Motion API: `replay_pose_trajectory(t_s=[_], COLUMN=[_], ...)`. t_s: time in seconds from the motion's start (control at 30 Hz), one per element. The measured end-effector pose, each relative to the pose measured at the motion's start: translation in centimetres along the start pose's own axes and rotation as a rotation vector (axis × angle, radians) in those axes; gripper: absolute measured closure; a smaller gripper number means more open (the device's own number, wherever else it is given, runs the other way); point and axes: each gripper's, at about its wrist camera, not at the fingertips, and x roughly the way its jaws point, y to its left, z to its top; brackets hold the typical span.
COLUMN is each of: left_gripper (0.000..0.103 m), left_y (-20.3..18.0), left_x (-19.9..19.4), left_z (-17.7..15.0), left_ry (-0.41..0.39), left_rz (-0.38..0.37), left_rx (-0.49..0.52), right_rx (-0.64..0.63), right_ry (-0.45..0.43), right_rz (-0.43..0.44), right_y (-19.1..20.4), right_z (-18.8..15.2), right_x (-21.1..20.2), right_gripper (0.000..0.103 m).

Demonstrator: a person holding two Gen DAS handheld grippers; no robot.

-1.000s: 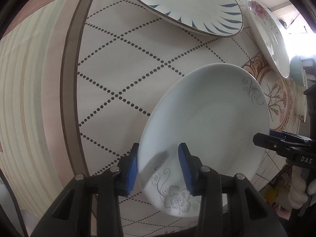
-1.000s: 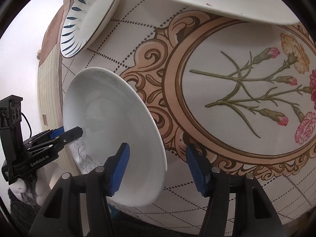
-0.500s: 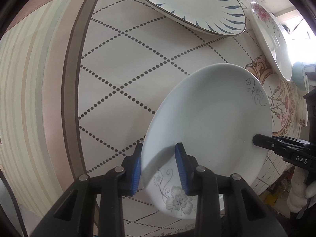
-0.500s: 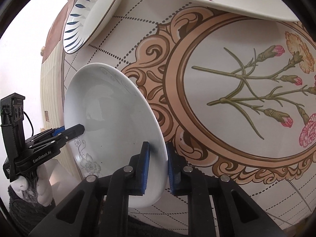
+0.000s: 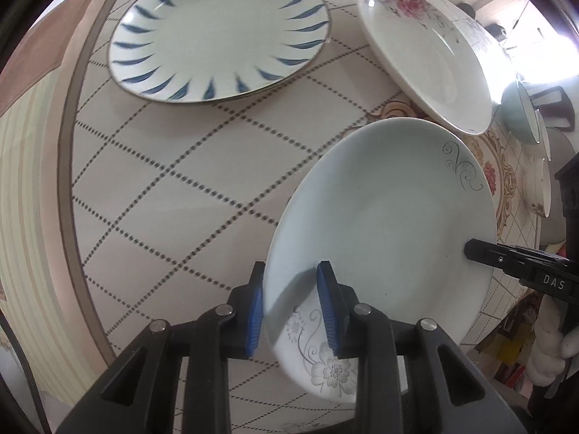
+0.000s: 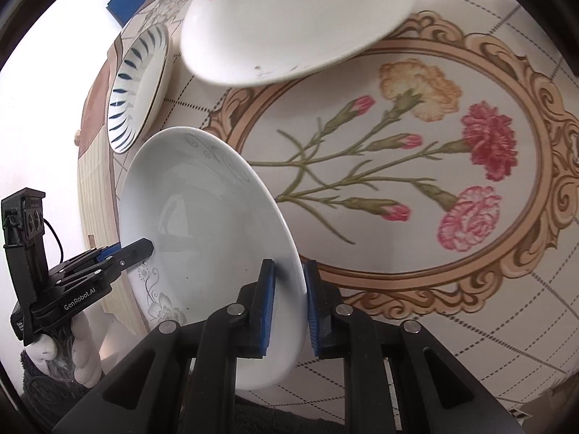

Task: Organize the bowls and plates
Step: 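Lift the grey-floral plate with the right gripper toward the carnation medallion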

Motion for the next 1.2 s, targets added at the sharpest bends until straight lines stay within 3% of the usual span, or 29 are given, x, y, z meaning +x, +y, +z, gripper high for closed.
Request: replay_pose_trajectory(t_s=[0.33, 0.7, 0.87, 1.03, 1.1, 1.2], left_gripper=[0.078, 0.078, 0.078, 0.077, 0.077, 0.071], left_y=[-9.1, -12.7, -13.0, -13.6, -13.6, -13.5], left_x=[4.1, 6.4, 6.3, 5.2, 4.9, 4.1], left_z=[4.1, 4.8, 4.2, 2.7, 1.8, 0.3], left_ry=[0.058, 0.074, 0.062, 0.036, 0.054, 0.046], left_rz=[-0.024, 0.009, 0.022, 0.122, 0.130, 0.156], left_rx=[0.122, 0.128, 0.109, 0.100, 0.091, 0.066], right_rx=[0.123, 0.119, 0.114, 0.056, 0.020, -0.041], right_ry=[-0.045, -0.021, -0.001, 0.009, 0.010, -0.014], right_rz=[-0.029, -0.025, -0.032, -0.130, -0.215, -0.307], right_y=[-11.2, -17.2, -17.6, -14.1, -13.1, -11.9], right_z=[1.6, 1.5, 1.3, 1.3, 1.2, 0.5], right_x=[-5.1, -5.9, -5.8, -5.0, -5.1, -6.2], right_gripper=[0.085, 0.084, 0.083, 0.079, 0.064, 0.056])
